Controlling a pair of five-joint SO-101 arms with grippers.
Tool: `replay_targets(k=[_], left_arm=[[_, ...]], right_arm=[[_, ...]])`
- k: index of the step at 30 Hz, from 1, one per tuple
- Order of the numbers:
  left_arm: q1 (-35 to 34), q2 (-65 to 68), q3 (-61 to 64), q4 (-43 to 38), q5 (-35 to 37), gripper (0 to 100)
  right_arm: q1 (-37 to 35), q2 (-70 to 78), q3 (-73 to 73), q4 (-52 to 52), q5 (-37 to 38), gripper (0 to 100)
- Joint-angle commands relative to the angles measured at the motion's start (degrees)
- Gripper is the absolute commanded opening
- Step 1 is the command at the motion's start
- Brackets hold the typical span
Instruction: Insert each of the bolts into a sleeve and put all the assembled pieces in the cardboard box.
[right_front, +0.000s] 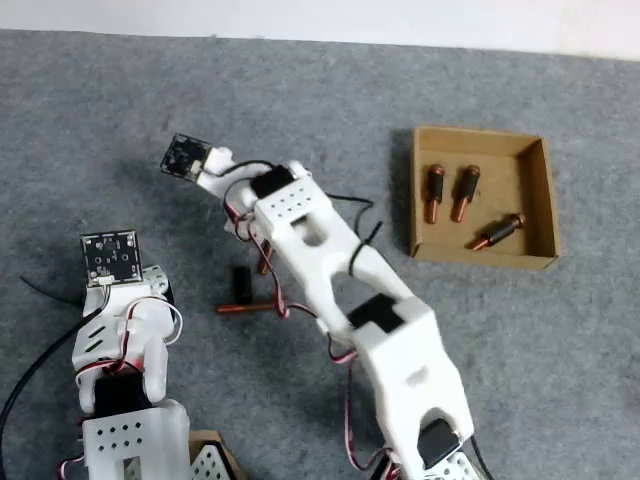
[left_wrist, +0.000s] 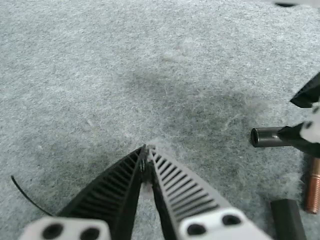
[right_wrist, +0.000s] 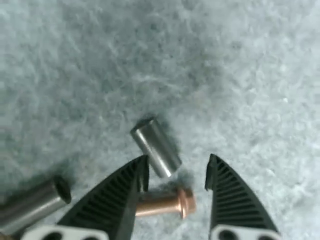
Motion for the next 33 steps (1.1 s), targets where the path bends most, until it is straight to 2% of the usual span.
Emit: replay_targets(k=[1, 8, 14, 20, 33], left_arm=[[1.0, -0.7, -0.2, -1.2, -0.4, 1], [1.0, -0.7, -0.2, -1.2, -0.4, 1], [1.0, -0.7, -0.2, -1.2, -0.4, 1], [1.0, -0.7, -0.2, -1.2, -0.4, 1], [1.0, -0.7, -0.2, -1.2, -0.4, 1]], right_arm=[[-1.2, 7.6, -19.8, 8.0, 0.6, 16.9], [-1.3, 23.9, -41.7, 16.1, 0.6, 16.9], [0.5, 32.0, -53.2, 19.2, 0.7, 16.9], [0.4, 35.1, -55.9, 23.1, 0.7, 16.9], [-4.1, 32.4, -55.8, 32.4, 0.6, 16.9]])
